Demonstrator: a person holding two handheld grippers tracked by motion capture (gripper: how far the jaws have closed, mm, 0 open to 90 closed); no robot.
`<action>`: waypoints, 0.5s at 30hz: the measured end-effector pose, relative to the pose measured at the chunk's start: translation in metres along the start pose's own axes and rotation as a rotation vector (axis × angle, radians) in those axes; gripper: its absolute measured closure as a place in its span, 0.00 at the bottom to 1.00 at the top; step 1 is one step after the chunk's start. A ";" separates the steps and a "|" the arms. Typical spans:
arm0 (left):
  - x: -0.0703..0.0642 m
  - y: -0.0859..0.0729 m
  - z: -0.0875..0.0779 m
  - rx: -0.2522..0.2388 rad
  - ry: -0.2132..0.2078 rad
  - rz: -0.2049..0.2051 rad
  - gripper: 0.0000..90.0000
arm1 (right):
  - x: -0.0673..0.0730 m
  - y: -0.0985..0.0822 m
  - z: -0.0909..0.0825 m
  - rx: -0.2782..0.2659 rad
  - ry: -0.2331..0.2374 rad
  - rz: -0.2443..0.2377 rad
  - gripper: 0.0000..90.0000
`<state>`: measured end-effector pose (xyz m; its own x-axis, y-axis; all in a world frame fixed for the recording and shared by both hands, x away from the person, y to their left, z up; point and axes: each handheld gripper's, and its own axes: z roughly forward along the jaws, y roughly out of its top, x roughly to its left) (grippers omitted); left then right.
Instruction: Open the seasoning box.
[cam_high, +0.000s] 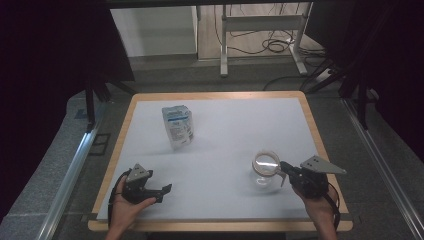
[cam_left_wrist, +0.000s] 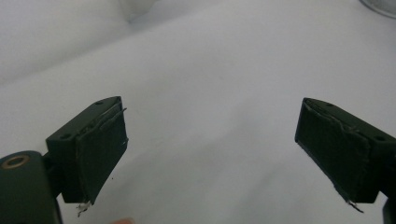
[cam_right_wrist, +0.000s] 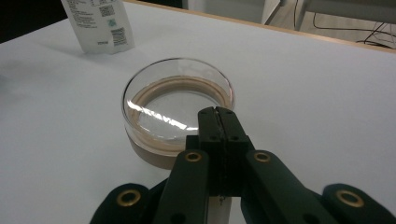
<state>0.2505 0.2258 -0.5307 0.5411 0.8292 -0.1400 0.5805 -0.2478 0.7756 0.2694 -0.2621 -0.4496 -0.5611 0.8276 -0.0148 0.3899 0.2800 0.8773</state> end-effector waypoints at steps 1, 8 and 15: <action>-0.001 0.000 0.000 -0.004 -0.004 -0.001 0.10 | 0.000 -0.001 -0.001 -0.003 -0.001 0.003 1.00; -0.006 0.003 0.000 -0.017 -0.010 0.007 0.12 | 0.003 -0.005 -0.008 -0.013 -0.011 0.001 1.00; -0.010 0.008 0.000 -0.051 -0.025 -0.005 0.20 | 0.002 -0.008 -0.008 -0.022 -0.013 0.006 1.00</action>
<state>0.2495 0.2153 -0.5224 0.5535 0.8176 -0.1588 0.5521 -0.2174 0.8049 0.2591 -0.2664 -0.4527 -0.5493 0.8354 -0.0159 0.3768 0.2646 0.8877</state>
